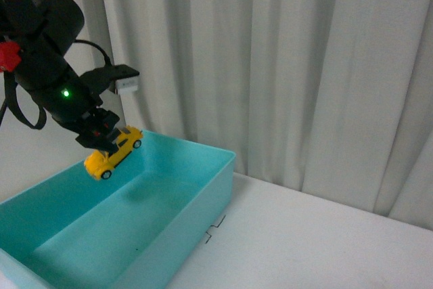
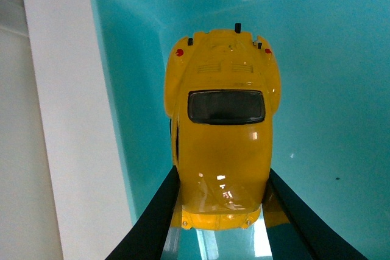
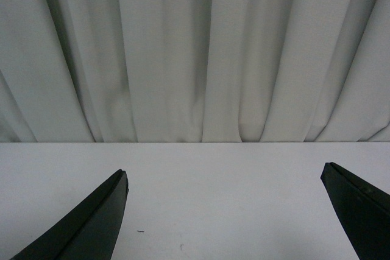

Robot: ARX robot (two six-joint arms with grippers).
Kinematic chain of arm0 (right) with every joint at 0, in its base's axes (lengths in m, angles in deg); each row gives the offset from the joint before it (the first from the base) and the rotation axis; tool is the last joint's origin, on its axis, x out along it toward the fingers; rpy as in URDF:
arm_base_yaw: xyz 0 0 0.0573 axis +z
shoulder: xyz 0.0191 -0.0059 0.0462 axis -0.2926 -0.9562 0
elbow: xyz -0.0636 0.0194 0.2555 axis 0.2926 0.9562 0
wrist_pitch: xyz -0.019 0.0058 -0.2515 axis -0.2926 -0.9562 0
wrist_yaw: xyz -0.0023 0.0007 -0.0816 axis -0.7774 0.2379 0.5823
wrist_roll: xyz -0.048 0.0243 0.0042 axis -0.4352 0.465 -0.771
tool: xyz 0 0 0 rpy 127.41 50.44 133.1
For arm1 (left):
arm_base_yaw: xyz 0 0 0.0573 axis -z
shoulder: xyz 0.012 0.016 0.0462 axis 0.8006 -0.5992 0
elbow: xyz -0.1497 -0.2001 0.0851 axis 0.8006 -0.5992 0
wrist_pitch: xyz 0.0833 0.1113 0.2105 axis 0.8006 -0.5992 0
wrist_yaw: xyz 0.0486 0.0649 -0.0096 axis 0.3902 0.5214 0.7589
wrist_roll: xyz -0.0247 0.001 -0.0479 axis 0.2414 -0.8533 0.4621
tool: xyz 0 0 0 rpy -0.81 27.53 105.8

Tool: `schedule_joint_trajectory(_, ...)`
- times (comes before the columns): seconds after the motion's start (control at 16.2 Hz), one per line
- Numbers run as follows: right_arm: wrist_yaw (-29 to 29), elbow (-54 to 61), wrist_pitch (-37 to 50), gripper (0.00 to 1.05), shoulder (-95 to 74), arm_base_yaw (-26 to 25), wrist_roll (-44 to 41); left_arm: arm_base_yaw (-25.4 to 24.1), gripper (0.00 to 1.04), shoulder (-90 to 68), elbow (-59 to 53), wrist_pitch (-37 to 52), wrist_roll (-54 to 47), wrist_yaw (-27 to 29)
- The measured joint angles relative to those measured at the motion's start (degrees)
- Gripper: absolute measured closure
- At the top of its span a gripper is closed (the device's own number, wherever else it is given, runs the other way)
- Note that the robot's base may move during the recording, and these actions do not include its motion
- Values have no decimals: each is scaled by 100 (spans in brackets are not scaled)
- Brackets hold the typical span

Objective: Wind up and store yellow beetle toy

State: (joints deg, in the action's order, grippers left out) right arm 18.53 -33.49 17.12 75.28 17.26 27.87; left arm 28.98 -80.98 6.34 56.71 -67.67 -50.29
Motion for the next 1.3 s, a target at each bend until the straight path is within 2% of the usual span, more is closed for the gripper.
schedule_joint_trajectory(0.37, 0, 0, -2, 7, 0, 0, 0, 118, 73, -566, -101, 245, 251, 280)
schedule_joint_trajectory(0.49, -2, 0, 0, 7, 0, 0, 0, 385, 73, -1082, -98, 446, 595, 323)
schedule_joint_trajectory(0.8, -2, 0, 0, 7, 0, 0, 0, 385, 73, -1384, -181, 608, 645, 483)
schedule_joint_trajectory(0.87, 0, 0, 0, 7, 0, 0, 0, 387, 66, -1384, -181, 625, 680, 490)
schedule_joint_trajectory(1.05, -2, 0, 0, 7, 0, 0, 0, 402, 33, -1373, -181, 588, 721, 363)
schedule_joint_trajectory(1.24, -2, 0, 0, 7, 0, 0, 0, 400, 5, -1023, -197, 688, 859, -199)
schedule_joint_trajectory(1.3, -2, 0, 0, 7, 0, 0, 0, 398, 7, -675, -243, 894, 883, -487)
